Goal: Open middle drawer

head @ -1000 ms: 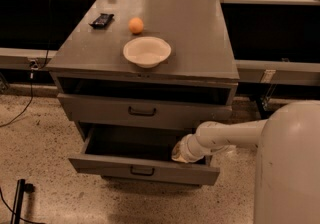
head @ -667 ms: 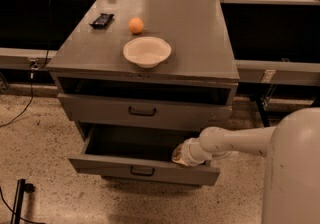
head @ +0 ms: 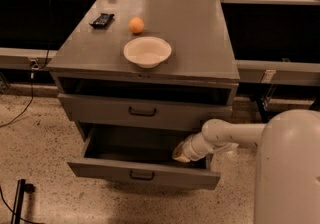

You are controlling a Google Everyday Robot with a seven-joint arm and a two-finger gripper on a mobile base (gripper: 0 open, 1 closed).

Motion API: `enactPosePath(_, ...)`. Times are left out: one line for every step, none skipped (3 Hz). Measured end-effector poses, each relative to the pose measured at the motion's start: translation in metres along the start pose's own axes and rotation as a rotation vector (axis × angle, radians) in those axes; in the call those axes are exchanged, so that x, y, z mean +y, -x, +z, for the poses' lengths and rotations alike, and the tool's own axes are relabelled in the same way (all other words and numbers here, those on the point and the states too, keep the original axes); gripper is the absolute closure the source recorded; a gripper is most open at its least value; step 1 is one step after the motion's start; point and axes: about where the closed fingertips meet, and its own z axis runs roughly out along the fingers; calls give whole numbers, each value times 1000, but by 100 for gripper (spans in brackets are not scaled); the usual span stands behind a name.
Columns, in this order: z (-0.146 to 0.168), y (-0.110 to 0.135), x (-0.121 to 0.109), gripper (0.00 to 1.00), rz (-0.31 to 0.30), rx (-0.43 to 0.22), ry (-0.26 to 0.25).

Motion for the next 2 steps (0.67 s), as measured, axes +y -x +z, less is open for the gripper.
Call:
enactPosePath(-12, 14, 2, 100, -33, -44, 100)
enactPosePath(-14, 17, 15, 100, -42, -53, 160)
